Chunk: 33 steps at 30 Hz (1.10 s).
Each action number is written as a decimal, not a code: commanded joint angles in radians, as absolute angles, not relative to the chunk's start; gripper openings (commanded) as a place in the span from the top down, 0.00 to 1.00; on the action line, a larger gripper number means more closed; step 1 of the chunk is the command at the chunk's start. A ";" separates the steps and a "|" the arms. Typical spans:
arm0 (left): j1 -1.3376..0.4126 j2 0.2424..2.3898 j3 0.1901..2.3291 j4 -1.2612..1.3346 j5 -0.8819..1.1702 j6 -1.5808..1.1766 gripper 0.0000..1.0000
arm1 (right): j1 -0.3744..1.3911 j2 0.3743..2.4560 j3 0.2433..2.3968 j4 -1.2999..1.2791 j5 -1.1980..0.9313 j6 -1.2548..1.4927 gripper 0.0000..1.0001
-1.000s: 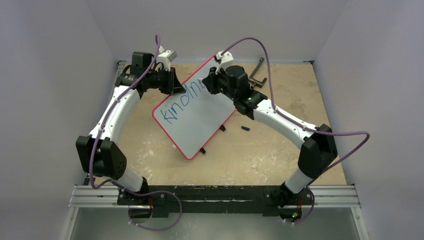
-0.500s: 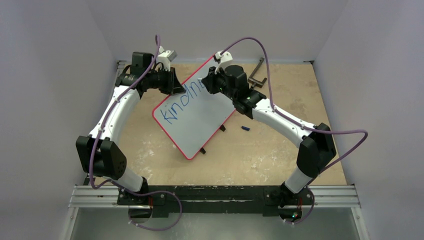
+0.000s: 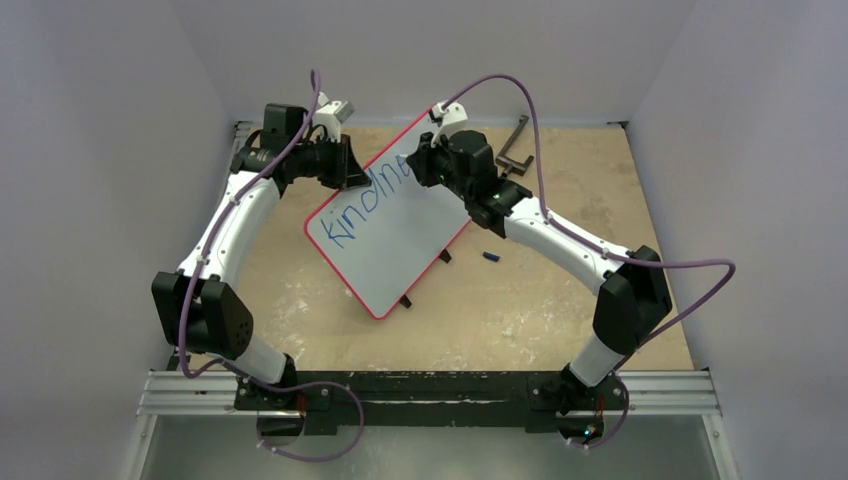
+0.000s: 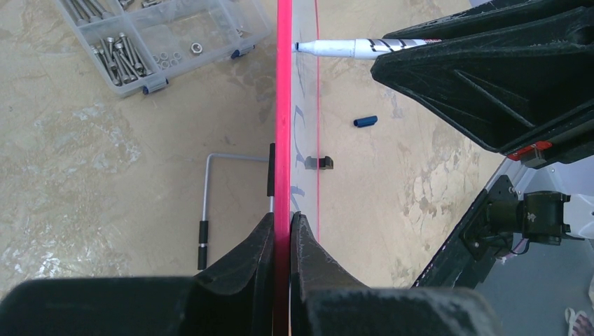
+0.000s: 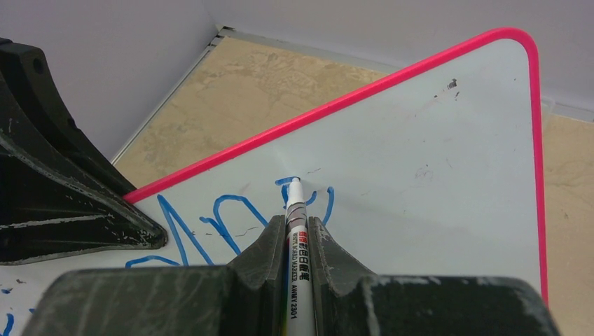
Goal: Write a sentence on the whiteboard
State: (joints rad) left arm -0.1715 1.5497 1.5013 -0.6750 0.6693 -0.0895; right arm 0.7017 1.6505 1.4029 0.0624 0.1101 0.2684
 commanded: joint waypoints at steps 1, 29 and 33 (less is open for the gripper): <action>-0.199 1.537 1.496 -0.735 0.669 -0.025 1.00 | 0.702 1.668 1.442 0.068 0.144 0.271 1.00; -0.199 1.534 1.494 -0.734 0.670 -0.025 1.00 | 0.701 1.642 1.369 0.068 0.151 0.277 1.00; -0.199 1.537 1.496 -0.734 0.670 -0.025 1.00 | 0.700 1.636 1.361 0.071 0.135 0.278 1.00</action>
State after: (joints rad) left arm -0.1715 1.5497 1.5013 -0.6758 0.6647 -0.0906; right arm 0.7010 1.6539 1.3792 0.0612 0.1421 0.2691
